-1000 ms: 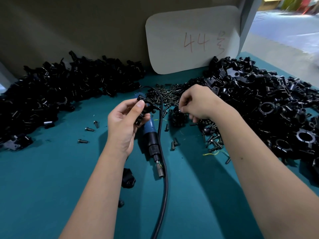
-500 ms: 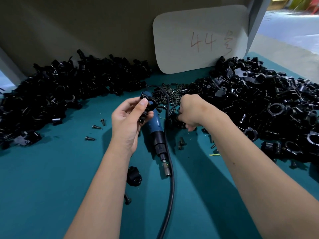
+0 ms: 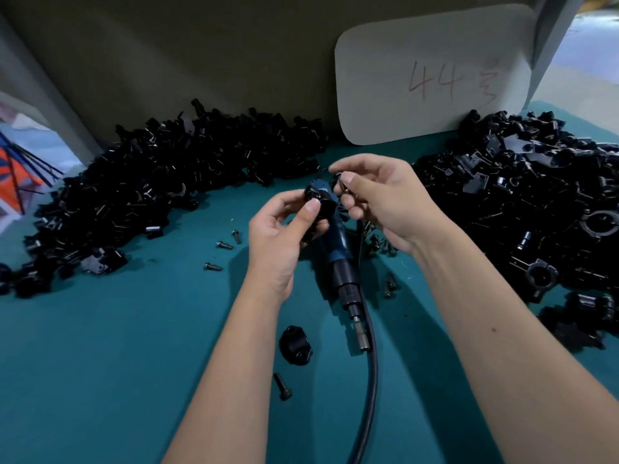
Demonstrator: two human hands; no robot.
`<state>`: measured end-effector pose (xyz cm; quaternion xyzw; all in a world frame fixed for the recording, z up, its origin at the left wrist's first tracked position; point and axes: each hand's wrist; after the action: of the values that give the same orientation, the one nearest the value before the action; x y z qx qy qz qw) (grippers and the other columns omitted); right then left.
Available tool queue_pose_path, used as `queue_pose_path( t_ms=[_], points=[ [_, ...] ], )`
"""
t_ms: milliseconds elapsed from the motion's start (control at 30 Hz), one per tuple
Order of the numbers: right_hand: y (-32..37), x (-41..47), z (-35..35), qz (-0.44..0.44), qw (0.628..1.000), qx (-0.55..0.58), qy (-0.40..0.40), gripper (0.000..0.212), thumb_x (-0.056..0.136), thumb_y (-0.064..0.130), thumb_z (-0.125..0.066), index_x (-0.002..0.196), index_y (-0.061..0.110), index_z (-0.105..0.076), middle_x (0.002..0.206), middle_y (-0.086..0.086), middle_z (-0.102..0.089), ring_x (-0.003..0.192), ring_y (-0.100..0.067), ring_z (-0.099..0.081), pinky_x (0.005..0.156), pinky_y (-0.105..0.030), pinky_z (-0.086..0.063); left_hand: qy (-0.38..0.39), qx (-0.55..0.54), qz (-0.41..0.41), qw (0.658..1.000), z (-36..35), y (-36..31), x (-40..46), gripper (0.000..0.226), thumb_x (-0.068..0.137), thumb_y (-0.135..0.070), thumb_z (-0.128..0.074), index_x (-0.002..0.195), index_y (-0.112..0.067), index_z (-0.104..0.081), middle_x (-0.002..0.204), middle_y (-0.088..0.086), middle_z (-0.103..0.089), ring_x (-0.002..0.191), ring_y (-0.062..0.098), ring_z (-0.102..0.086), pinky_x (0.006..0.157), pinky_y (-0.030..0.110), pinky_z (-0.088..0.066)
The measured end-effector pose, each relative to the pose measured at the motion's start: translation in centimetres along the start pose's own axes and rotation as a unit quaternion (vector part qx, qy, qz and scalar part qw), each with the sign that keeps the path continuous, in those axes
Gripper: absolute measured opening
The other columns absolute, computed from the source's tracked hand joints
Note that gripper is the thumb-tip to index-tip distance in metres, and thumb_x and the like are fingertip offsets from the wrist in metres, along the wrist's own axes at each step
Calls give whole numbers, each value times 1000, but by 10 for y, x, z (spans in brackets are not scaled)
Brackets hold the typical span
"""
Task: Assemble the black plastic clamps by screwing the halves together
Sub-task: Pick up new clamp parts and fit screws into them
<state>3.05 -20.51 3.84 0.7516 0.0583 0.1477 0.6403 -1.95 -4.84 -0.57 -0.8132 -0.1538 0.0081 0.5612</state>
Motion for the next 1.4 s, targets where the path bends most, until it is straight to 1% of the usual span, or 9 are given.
queue_pose_path(
  t_ms=[167, 300, 500, 600, 733, 833, 933, 1167, 1400],
  points=[
    [-16, -2, -8, 34, 998, 45, -38, 10, 98, -1, -65, 92, 5, -71, 68, -5, -66, 52, -12, -54, 45, -20, -43, 28, 41, -22, 999, 1, 3, 0, 11, 98, -3, -67, 105, -11, -70, 99, 4, -74, 93, 16, -70, 77, 27, -59],
    [-21, -7, -4, 68, 996, 1, -52, 12, 91, 4, -76, 82, 6, -69, 67, -7, -67, 49, -12, -51, 41, -21, -38, 34, 61, -37, 997, 2, 6, 2, 12, 97, -3, -68, 107, -10, -69, 102, 11, -71, 90, 19, -68, 77, 28, -59],
    [-15, -8, -2, 88, 994, -71, 4, 10, 90, 4, -79, 82, 3, -72, 62, -11, -63, 47, -14, -50, 39, -22, -39, 55, 135, -59, 988, 9, 6, 3, 17, 95, -7, -73, 105, -21, -71, 96, -2, -75, 81, 17, -72, 81, 33, -60],
    [-13, -7, -3, 104, 989, -106, -1, 9, 89, 6, -81, 82, 5, -74, 63, -19, -64, 47, -20, -50, 39, -24, -40, 58, 133, -61, 988, 11, 6, 3, 15, 94, -13, -74, 106, -21, -72, 98, 0, -75, 82, 19, -72, 81, 33, -60],
    [-13, -5, 7, 116, 987, -110, -13, 10, 89, 10, -81, 81, 12, -75, 58, -5, -63, 43, -15, -50, 39, -23, -41, 57, 119, -56, 990, 9, 7, 3, 14, 92, -17, -75, 105, -22, -72, 100, 2, -75, 83, 21, -73, 78, 33, -60],
    [-16, -5, 7, 109, 987, -120, -3, 10, 88, 14, -83, 80, 13, -76, 56, -4, -63, 42, -15, -50, 39, -23, -41, 56, 128, -55, 989, 9, 9, 5, 14, 90, -20, -75, 103, -26, -72, 97, -1, -76, 82, 20, -74, 80, 36, -61],
    [-18, -4, 5, 97, 985, -139, 5, 11, 87, 15, -83, 78, 16, -76, 60, -5, -66, 46, -14, -54, 39, -23, -42, 62, 127, -56, 988, 11, 9, 5, 14, 90, -21, -76, 102, -28, -73, 96, -2, -76, 82, 20, -74, 78, 33, -61],
    [-19, -6, 3, 102, 989, -107, 11, 15, 89, 16, -81, 76, 18, -73, 60, -10, -62, 46, -17, -49, 39, -23, -40, 67, 94, -43, 992, 9, 6, 3, 20, 88, -7, -79, 107, -13, -76, 97, 2, -79, 85, 18, -75, 75, 29, -60],
    [-14, -9, 5, 108, 989, -91, 32, 12, 91, 7, -77, 81, 7, -71, 59, -2, -62, 46, -11, -51, 38, -22, -39, 72, 71, -36, 994, 10, 4, 1, 22, 85, -4, -82, 104, -14, -78, 98, 5, -79, 86, 19, -75, 74, 28, -60]
  ],
)
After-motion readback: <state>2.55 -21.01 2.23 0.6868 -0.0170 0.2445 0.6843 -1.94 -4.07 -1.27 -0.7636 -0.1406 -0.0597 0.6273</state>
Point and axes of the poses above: each hand's wrist, its own x-axis towards the middle knuckle, its own z-axis out of the back of the hand, y = z × x
